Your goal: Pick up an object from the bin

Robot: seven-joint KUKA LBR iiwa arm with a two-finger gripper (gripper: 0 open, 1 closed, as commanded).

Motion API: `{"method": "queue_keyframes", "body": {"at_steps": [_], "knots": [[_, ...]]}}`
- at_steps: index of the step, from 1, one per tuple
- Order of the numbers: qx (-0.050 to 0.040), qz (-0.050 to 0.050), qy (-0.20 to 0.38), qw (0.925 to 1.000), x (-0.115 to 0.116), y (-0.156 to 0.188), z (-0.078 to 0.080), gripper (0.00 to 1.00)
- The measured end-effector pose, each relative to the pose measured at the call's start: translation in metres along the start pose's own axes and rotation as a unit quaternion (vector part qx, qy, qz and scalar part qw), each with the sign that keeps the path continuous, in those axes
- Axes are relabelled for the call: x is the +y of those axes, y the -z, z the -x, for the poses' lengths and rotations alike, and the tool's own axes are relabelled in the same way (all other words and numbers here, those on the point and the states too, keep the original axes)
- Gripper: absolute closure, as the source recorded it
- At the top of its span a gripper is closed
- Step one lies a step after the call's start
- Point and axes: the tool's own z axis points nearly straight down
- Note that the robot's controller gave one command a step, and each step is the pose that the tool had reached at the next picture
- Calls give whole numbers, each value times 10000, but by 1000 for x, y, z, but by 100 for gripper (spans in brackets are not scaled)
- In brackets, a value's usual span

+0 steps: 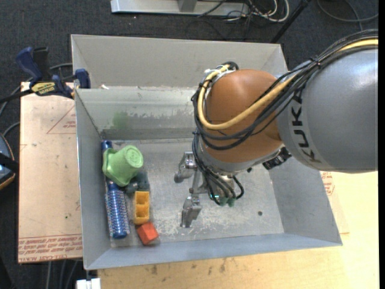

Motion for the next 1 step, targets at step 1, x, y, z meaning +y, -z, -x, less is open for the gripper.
{"method": "queue_keyframes", "body": {"at_steps": [1], "knots": [[-31,7,1417,9899,75,-76,63,0]]}}
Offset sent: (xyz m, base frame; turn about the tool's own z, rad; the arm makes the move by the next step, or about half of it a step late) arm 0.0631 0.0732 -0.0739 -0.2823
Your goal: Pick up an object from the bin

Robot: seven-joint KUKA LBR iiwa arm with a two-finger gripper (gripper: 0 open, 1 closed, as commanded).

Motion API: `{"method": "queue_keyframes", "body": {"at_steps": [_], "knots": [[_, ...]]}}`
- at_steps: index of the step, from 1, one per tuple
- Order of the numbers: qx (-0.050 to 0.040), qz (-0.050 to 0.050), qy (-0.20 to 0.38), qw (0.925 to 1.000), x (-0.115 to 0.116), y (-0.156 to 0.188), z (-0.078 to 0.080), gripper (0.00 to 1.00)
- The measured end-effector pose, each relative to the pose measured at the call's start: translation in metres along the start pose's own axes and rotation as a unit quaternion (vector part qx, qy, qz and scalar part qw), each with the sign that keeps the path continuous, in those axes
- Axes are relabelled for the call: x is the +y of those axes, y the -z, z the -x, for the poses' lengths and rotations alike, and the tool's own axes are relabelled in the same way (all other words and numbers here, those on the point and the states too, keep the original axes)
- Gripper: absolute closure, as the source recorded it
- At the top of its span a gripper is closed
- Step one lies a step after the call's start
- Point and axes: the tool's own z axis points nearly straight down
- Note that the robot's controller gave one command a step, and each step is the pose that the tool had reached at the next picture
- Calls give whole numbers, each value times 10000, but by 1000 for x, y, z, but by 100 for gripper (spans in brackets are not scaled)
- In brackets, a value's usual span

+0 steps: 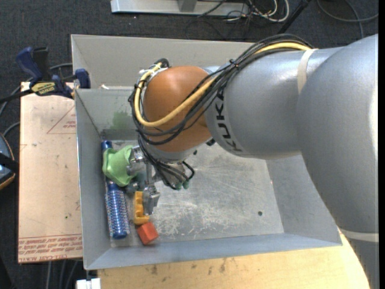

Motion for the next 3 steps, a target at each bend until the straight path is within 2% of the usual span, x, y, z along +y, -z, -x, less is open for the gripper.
{"method": "queue_keyframes", "body": {"at_steps": [1,2,3], "knots": [[-67,-4,1516,9884,0,-53,11,0],[-63,1,1506,9886,0,-53,11,100],[-66,-14,2053,9787,5,107,11,100]]}}
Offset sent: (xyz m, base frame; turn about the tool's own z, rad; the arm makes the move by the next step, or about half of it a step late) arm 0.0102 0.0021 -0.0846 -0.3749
